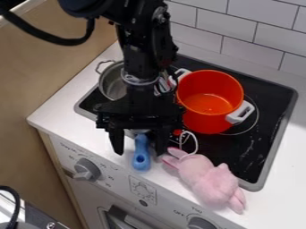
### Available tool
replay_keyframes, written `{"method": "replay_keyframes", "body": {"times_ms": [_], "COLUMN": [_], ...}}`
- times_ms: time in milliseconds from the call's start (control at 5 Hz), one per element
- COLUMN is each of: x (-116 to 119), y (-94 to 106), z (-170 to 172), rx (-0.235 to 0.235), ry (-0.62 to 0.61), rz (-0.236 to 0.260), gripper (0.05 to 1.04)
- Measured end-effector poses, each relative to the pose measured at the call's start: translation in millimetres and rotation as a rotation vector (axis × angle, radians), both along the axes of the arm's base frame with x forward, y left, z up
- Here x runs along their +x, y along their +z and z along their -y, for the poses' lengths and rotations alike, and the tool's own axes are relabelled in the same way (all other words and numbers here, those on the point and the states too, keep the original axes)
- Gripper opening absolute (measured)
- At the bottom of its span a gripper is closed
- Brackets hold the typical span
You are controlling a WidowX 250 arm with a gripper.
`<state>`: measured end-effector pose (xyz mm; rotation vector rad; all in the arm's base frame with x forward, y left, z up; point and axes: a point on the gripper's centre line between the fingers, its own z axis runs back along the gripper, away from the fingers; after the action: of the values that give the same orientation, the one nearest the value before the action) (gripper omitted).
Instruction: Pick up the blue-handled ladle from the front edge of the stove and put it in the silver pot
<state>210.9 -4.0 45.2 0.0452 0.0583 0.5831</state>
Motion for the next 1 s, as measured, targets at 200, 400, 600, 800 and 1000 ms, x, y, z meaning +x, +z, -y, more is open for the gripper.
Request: {"method": "replay_keyframes", "body": {"times_ms": [200,400,600,800,1000], "x": [-4,-7,-9,-11,-10], "y": [0.6,6.5,20.2,43.2,68.0], "z": [-4,-9,-14,-21,-28], "rx": [-0.017,-0.053,-0.056,-0.017,0.021], "ry": [-0.024,-0.042,-0.053,-0.071,-0.077], "rz": [-0.031,-0.066,-0.103,-0.17,-0.232], "gripper": [0.402,0.276,0.275,0.275,0.275]}}
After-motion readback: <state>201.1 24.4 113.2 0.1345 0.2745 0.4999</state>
